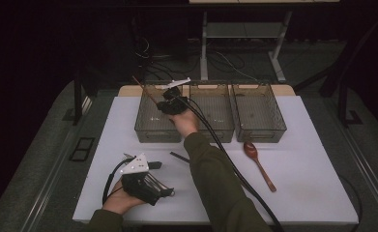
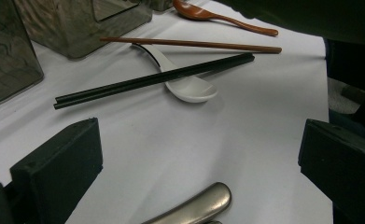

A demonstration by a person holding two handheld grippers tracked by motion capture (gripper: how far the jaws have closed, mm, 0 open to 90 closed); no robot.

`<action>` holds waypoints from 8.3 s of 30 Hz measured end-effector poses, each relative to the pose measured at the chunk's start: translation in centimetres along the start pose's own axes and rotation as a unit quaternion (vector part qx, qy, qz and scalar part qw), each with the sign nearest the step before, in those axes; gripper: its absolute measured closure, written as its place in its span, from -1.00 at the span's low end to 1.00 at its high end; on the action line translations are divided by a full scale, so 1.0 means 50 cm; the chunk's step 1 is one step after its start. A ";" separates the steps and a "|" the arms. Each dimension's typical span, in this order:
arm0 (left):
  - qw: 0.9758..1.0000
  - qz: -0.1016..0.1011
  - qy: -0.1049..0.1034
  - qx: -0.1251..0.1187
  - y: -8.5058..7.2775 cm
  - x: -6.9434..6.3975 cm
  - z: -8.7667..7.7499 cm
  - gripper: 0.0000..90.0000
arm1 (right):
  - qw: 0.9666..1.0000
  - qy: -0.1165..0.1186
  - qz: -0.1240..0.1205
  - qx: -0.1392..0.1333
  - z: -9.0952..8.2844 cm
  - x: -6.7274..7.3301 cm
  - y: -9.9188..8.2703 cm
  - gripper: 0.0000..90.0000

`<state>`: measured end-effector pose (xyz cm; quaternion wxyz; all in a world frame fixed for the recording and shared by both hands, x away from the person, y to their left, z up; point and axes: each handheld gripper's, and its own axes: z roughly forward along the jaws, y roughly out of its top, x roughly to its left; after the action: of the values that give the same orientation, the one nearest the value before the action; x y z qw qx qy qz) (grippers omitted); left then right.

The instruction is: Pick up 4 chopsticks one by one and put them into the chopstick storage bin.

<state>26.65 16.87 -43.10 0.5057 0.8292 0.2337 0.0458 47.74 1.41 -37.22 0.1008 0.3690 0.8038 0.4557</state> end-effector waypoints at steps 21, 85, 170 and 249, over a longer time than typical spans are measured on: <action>1.000 0.000 -0.001 0.000 0.000 0.000 0.001 -1.00 | 0.999 -0.018 -0.011 0.024 -0.009 -0.011 -0.006 0.09; 1.000 0.000 0.009 0.009 -0.005 0.003 0.003 -1.00 | 0.997 0.016 -0.066 0.028 -0.323 -0.077 -0.194 -0.49; 1.000 0.005 0.013 0.021 -0.007 0.004 0.002 -1.00 | 0.988 0.009 -0.042 0.150 -0.410 -0.085 -0.442 0.80; 1.000 0.004 0.013 0.019 -0.008 0.007 0.001 -1.00 | 0.998 0.044 -0.026 0.027 -0.435 -0.090 -0.368 0.87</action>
<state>26.85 17.13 -43.54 0.4863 0.8390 0.2379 0.0542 30.86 -21.75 -40.58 0.0669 0.3299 0.8289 0.4468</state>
